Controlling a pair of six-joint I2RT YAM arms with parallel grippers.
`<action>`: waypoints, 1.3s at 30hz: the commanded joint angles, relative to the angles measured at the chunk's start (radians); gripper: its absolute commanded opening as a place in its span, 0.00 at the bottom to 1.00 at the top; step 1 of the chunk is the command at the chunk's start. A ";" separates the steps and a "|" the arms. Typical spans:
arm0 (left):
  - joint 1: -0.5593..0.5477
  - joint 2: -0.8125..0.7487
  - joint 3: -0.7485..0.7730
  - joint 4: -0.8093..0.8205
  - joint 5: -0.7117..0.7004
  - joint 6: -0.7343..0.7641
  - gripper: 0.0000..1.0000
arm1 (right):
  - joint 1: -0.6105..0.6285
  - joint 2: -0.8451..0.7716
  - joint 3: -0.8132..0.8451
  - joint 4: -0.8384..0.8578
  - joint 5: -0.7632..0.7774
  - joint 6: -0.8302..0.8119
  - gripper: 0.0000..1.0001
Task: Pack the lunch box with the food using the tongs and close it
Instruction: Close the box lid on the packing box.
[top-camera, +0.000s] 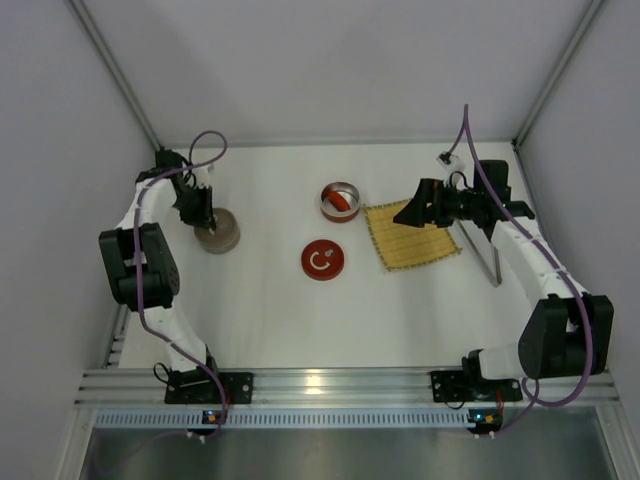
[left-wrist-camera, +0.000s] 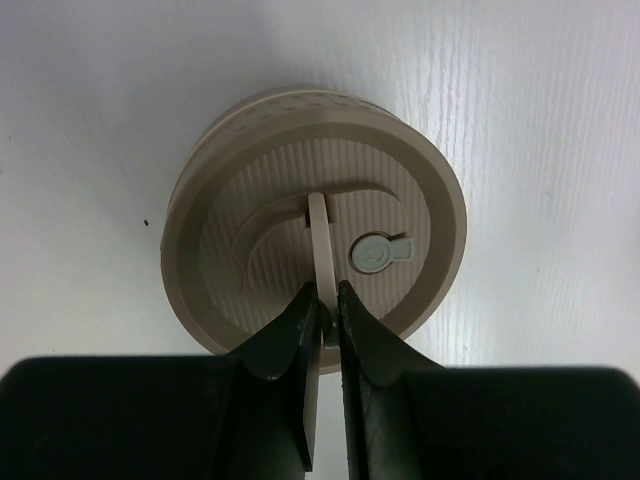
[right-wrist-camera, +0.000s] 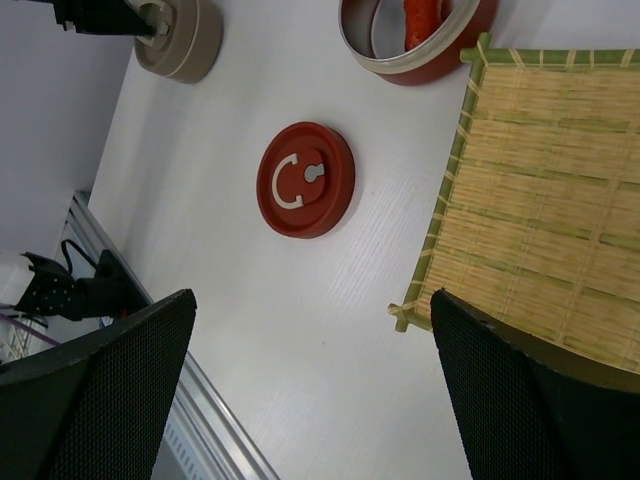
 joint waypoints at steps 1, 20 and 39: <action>-0.009 0.035 0.007 -0.120 0.052 0.164 0.17 | -0.007 0.011 0.018 0.035 -0.022 -0.016 0.99; -0.049 0.055 -0.001 -0.164 0.051 0.370 0.57 | -0.007 0.011 0.019 0.031 -0.027 -0.013 0.99; -0.049 -0.073 0.171 -0.221 0.195 0.251 0.37 | -0.007 -0.001 0.016 0.026 -0.039 -0.014 0.99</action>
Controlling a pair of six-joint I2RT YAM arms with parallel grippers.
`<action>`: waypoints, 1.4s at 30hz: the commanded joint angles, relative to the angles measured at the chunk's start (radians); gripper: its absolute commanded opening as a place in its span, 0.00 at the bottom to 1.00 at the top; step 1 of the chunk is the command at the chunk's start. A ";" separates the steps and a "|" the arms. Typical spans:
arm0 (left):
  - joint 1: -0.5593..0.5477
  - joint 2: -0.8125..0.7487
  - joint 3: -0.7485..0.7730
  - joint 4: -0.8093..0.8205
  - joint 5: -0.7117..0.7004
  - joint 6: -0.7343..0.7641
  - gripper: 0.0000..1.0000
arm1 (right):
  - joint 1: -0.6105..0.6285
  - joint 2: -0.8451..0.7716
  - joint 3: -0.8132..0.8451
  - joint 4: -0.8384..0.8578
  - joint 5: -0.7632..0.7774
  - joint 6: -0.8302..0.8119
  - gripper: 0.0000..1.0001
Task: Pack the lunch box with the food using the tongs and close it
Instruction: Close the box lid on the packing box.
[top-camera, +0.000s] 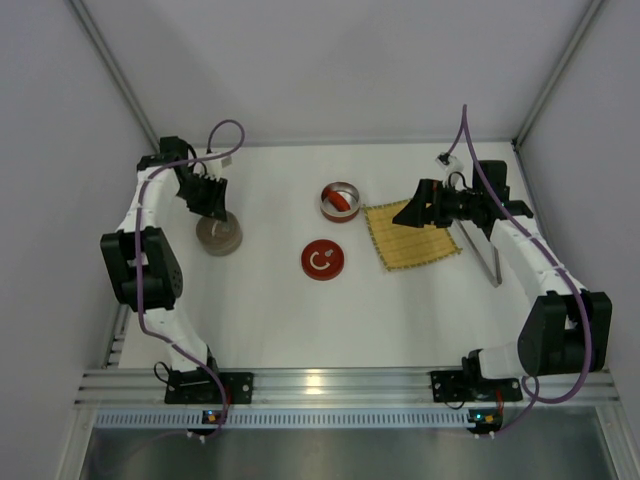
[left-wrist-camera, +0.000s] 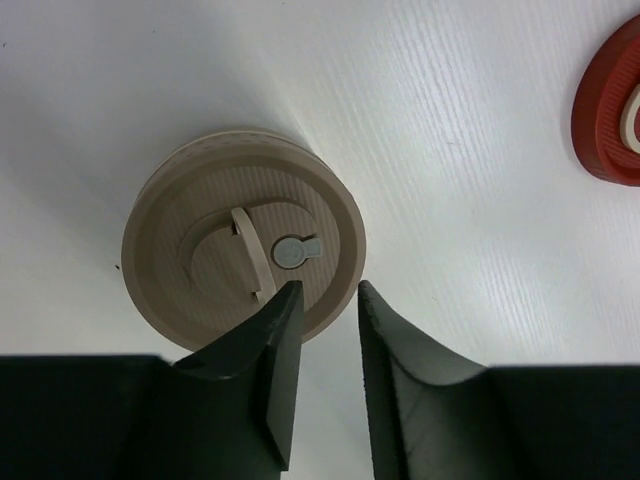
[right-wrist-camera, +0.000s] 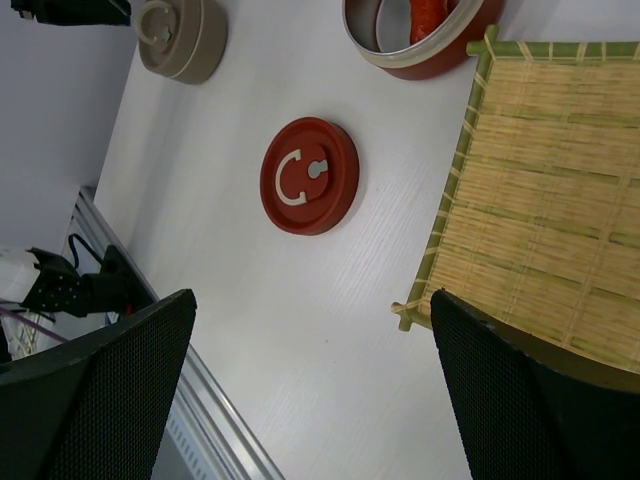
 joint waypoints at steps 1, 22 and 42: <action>0.004 -0.065 0.028 -0.024 0.074 -0.027 0.32 | -0.007 -0.016 0.016 0.029 -0.022 -0.015 0.99; 0.035 0.046 -0.010 0.014 -0.047 -0.143 0.09 | -0.007 0.001 0.029 0.009 -0.034 -0.038 1.00; 0.124 0.044 -0.136 0.202 -0.037 -0.232 0.01 | -0.006 0.001 0.027 -0.001 -0.055 -0.048 0.99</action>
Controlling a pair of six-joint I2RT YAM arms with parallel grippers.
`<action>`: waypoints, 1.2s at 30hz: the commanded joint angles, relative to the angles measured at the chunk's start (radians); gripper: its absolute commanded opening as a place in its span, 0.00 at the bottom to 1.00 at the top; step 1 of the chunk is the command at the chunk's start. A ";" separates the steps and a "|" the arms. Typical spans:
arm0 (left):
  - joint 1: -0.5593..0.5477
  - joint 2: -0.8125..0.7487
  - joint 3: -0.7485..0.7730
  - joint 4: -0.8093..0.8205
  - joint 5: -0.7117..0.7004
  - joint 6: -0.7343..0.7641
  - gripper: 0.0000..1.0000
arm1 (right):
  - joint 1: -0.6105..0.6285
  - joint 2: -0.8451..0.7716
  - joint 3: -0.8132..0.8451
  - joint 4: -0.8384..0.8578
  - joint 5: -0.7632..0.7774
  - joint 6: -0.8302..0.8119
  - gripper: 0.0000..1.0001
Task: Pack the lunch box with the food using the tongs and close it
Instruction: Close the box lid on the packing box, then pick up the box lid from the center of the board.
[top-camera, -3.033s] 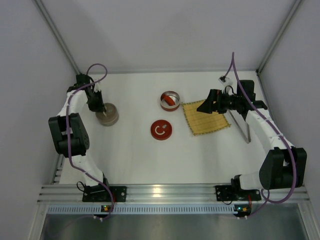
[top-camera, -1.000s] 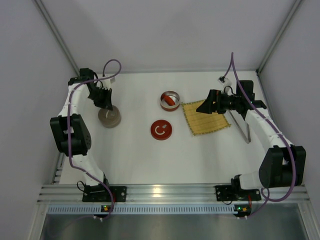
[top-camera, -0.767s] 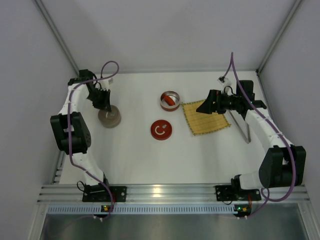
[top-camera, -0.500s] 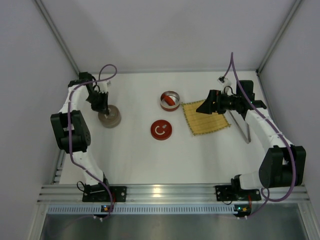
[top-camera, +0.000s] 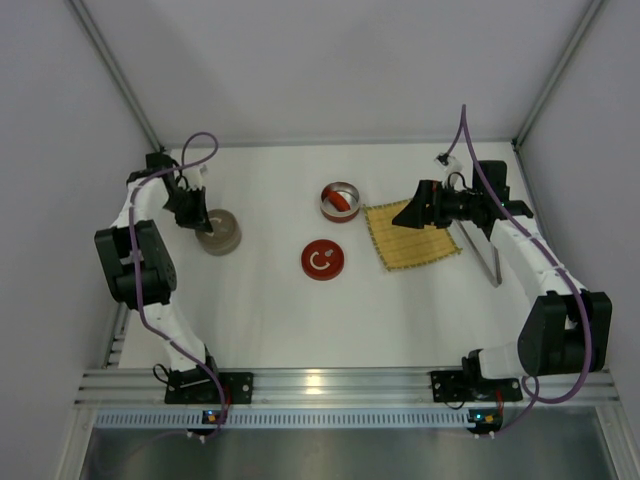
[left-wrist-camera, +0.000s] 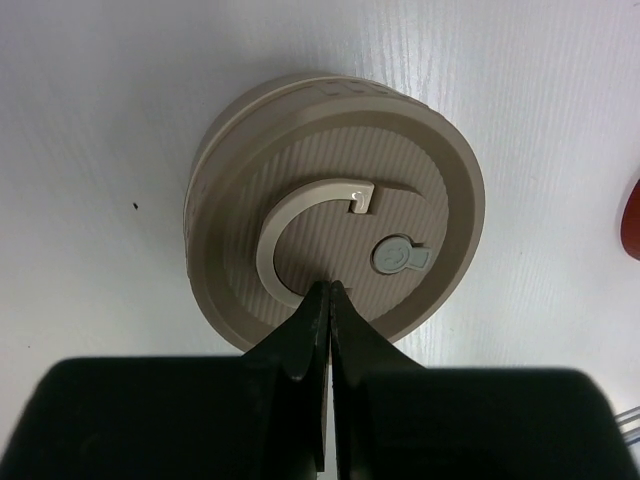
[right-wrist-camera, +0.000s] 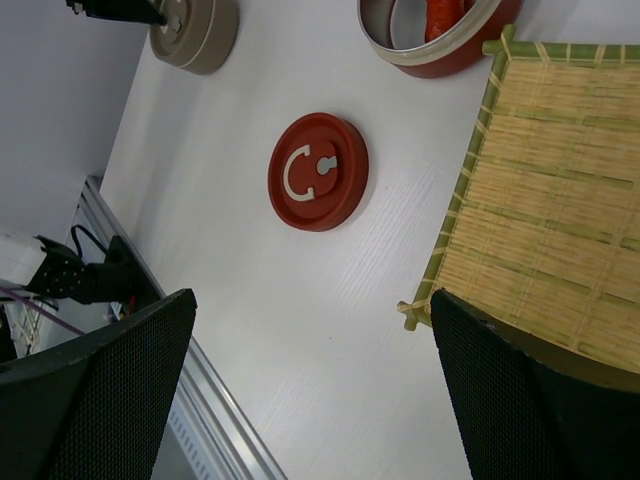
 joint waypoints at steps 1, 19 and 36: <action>0.015 -0.003 -0.028 0.078 0.015 -0.010 0.01 | -0.007 -0.001 0.027 0.002 -0.032 -0.029 0.99; -0.460 -0.290 -0.137 0.104 0.041 -0.054 0.47 | 0.025 0.036 -0.017 0.019 0.014 -0.067 0.98; -0.624 -0.103 -0.208 0.250 -0.118 -0.421 0.38 | 0.243 0.171 -0.050 0.185 0.217 -0.041 0.90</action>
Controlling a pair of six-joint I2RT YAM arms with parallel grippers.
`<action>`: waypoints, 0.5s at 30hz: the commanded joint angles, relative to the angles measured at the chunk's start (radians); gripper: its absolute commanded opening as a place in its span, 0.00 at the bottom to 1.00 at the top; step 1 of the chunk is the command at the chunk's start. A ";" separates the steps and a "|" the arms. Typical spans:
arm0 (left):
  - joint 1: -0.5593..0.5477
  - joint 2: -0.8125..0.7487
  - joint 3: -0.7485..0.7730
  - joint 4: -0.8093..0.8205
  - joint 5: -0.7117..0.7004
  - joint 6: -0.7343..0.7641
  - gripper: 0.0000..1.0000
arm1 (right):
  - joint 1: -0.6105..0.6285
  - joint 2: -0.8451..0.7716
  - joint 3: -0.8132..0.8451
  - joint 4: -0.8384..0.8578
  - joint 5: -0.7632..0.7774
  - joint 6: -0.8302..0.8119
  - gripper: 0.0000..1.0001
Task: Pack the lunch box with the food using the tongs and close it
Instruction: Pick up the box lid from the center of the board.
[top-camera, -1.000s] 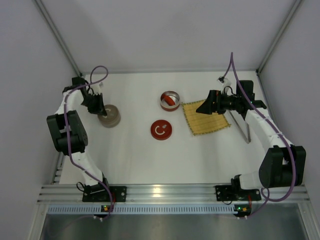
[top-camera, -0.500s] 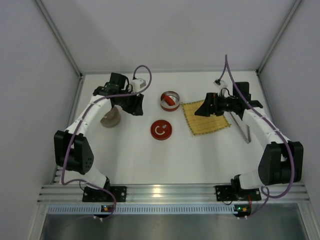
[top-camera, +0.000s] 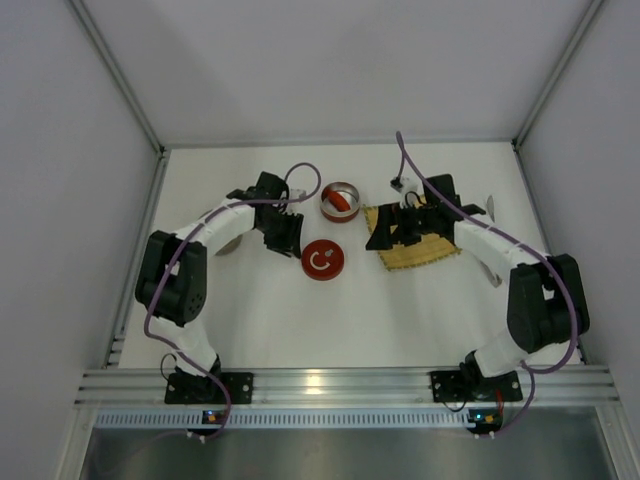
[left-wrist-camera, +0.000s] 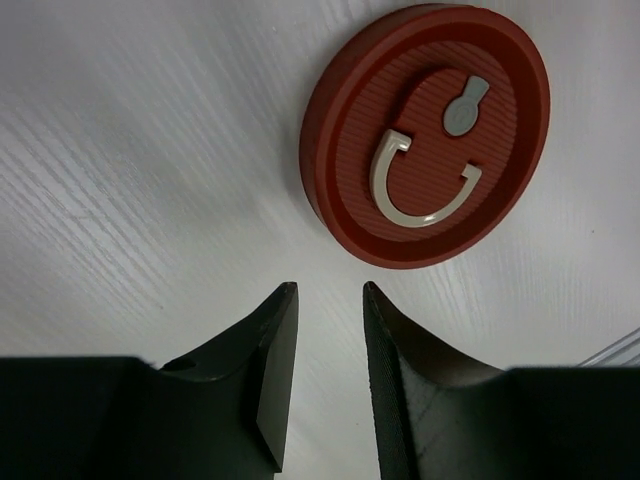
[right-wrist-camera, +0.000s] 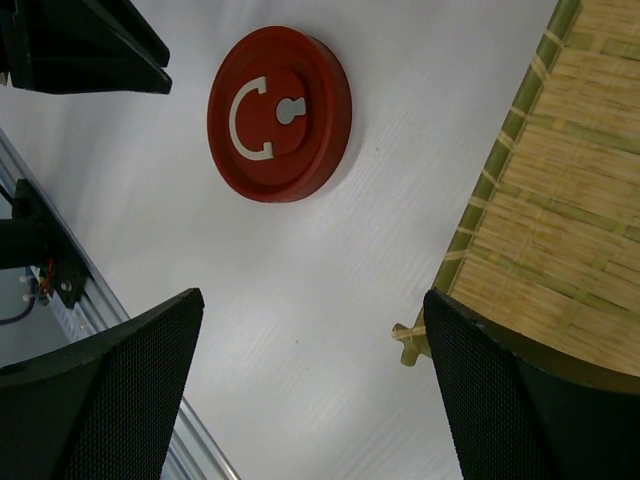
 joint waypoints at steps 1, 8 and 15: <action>-0.019 0.031 0.056 0.035 -0.106 -0.086 0.37 | 0.019 0.014 0.001 0.116 0.040 0.010 0.90; -0.053 0.058 0.063 0.059 -0.128 -0.118 0.36 | 0.020 0.023 -0.002 0.125 0.059 0.013 0.90; -0.082 0.121 0.102 0.044 -0.151 -0.128 0.36 | 0.027 0.040 0.000 0.131 0.062 0.010 0.91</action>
